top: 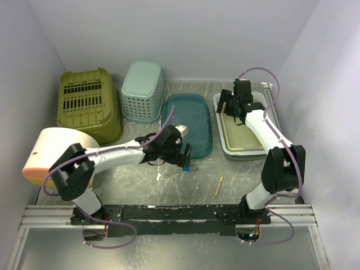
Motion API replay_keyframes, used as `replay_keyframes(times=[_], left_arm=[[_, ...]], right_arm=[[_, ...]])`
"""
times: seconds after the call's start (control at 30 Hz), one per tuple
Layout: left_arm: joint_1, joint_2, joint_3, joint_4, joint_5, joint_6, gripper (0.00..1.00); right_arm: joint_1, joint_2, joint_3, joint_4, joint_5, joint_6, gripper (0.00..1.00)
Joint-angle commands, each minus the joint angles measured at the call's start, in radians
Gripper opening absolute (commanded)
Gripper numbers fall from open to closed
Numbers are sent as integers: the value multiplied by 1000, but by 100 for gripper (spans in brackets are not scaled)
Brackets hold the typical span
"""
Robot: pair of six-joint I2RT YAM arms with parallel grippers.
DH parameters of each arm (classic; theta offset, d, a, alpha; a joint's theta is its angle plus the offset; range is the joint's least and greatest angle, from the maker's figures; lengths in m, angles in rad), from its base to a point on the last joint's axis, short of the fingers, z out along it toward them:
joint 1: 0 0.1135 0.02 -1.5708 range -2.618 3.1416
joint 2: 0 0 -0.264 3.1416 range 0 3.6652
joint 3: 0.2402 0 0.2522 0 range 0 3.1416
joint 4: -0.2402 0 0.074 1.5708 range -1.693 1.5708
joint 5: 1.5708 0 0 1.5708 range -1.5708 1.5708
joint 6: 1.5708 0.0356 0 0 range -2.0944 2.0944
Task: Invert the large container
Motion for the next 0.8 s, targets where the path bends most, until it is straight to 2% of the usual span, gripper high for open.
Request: replay_keyframes(times=[0.0, 0.1, 0.23, 0.5, 0.63, 0.77], left_arm=[[112, 79, 46, 170, 84, 12, 100], [149, 164, 125, 160, 89, 48, 100], [190, 272, 258, 139, 90, 93, 100], [246, 435, 467, 81, 49, 138, 100], [249, 402, 497, 67, 24, 158, 100], [244, 306, 495, 19, -6, 183, 100]], right_arm=[[-10, -47, -45, -22, 60, -24, 71], [-24, -52, -61, -24, 41, -31, 59], [-33, -21, -69, -40, 0, -43, 52], [-45, 47, -90, -52, -96, -76, 51], [-45, 86, -97, -61, -83, -81, 50], [-49, 106, -112, -44, -53, -76, 39]])
